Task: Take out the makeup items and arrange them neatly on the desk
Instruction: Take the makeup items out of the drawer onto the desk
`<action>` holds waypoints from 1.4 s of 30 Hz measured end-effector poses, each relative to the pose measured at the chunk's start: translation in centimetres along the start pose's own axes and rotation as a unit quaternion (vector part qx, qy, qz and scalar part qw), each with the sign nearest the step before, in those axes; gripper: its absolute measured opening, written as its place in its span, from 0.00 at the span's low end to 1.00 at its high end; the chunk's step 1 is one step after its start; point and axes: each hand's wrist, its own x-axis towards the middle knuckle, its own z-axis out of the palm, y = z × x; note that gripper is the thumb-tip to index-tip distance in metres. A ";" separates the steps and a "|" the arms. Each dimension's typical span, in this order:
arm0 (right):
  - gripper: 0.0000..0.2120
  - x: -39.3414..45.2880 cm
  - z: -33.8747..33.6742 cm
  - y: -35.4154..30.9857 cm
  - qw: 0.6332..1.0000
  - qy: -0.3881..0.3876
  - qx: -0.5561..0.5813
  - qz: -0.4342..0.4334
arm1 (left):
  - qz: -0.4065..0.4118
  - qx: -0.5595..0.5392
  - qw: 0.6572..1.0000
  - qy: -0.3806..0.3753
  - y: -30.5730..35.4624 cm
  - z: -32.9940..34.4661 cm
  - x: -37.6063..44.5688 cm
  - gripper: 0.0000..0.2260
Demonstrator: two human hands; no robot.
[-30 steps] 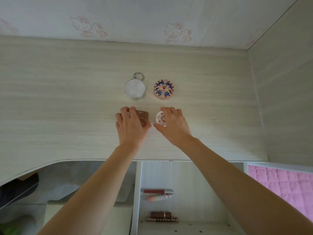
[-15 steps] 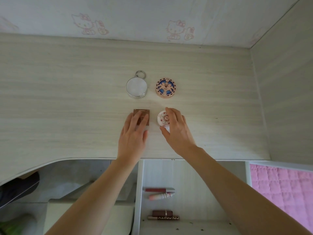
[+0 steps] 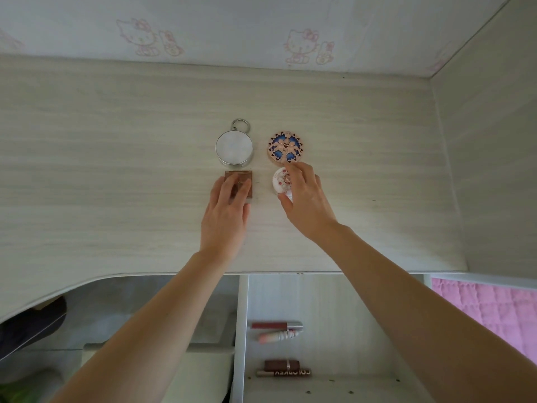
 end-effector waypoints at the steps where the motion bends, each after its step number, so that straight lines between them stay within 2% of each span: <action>1: 0.29 0.1 0.0 0.0 1.000 -0.003 0.001 0.001 | 0.001 -0.002 1.000 0.000 0.0 0.0 0.0 0.19; 10: 0.29 -1.6 -0.9 0.2 1.000 0.025 0.014 0.002 | 0.014 0.020 1.000 -0.010 0.0 -0.6 -0.8 0.23; 14: 0.28 -4.2 -1.3 1.0 1.000 0.024 -0.007 -0.016 | 0.019 0.005 1.000 0.018 1.3 -1.3 -2.4 0.21; 22: 0.25 -12.7 -1.3 2.9 0.999 0.002 -0.010 -0.048 | 0.054 -0.025 0.996 0.063 5.1 -0.6 -10.2 0.15; 26: 0.24 -17.9 -0.3 4.4 0.997 -0.008 -0.005 -0.076 | 0.083 -0.034 0.994 0.060 6.5 1.0 -14.8 0.13; 30: 0.23 -22.4 1.9 6.3 0.997 -0.046 -0.001 -0.064 | 0.081 -0.040 0.996 -0.003 7.4 3.4 -18.7 0.12; 37: 0.22 -26.9 8.1 9.7 0.986 -0.164 -0.010 -0.017 | 0.042 0.021 0.976 -0.215 6.8 9.6 -21.9 0.12; 42: 0.19 -28.1 12.5 10.9 0.958 -0.282 -0.030 0.027 | 0.018 0.033 0.965 -0.259 5.5 12.4 -21.9 0.09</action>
